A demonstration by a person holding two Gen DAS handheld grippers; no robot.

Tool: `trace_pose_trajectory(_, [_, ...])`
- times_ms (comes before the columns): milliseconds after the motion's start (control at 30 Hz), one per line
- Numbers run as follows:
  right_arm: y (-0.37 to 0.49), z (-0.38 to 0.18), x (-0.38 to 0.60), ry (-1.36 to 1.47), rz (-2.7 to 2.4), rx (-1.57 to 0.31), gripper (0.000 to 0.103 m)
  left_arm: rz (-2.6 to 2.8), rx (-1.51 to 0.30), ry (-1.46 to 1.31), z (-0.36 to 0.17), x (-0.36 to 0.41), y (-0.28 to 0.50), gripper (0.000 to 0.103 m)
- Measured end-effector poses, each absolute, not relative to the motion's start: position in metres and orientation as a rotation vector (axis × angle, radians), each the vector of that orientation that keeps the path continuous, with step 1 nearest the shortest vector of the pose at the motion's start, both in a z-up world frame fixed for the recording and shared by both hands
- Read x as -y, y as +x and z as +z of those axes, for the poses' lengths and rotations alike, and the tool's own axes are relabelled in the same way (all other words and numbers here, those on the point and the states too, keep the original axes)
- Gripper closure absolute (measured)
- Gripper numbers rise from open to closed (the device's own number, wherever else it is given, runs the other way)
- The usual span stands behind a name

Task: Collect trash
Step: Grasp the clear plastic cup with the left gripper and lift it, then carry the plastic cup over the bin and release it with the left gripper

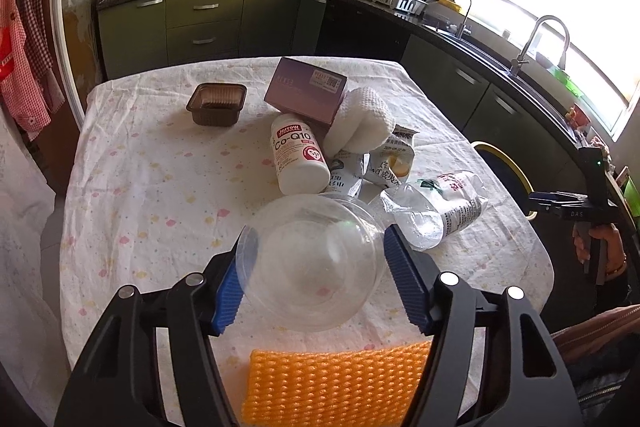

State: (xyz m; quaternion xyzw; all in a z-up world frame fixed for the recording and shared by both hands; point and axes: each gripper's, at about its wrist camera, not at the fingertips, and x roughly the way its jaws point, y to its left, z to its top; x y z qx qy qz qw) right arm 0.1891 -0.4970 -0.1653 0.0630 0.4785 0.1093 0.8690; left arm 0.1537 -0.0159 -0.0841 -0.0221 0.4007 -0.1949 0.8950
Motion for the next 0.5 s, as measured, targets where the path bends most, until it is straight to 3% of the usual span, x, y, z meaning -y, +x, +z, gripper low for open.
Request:
trace_pose_trajectory(233, [0.180,-0.156,0.503,0.126,0.205,-0.967,0.034,-0.450,-0.777,0.030,-0.047,0.042,0.134,0.038])
trace_pose_trajectory(500, [0.158,-0.147,0.529,0.130,0.124,-0.928,0.034,-0.669,-0.711,0.116,-0.011,0.135,0.138,0.038])
